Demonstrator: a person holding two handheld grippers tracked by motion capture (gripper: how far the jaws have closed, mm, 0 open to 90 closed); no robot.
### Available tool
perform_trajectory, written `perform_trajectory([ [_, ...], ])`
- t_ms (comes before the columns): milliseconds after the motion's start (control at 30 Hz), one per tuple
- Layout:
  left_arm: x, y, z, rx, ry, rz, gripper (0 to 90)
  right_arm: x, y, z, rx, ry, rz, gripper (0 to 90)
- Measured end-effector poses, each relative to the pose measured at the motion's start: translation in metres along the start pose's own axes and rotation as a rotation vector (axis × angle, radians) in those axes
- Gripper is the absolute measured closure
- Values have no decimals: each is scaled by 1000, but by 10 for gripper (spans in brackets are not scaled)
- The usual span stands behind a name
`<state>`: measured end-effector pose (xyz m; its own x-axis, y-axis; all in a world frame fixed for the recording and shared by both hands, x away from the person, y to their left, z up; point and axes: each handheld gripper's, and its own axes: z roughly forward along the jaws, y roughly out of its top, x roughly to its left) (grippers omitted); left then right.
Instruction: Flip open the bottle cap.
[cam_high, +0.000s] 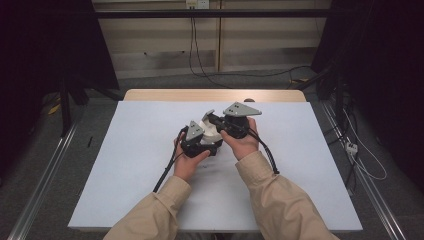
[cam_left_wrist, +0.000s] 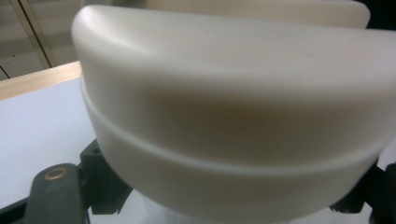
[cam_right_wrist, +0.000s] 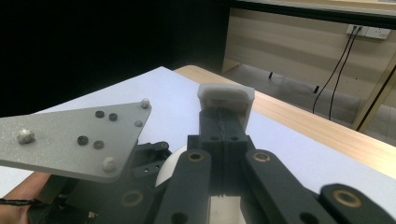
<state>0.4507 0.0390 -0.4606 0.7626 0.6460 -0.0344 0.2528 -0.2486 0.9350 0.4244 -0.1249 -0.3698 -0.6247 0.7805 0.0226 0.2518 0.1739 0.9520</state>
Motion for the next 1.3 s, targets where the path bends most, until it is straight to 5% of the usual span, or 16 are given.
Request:
perform_trajectory([
  [1300,1,0,0,2,-1,7,184,-2,5,20,20,6,-21,900],
])
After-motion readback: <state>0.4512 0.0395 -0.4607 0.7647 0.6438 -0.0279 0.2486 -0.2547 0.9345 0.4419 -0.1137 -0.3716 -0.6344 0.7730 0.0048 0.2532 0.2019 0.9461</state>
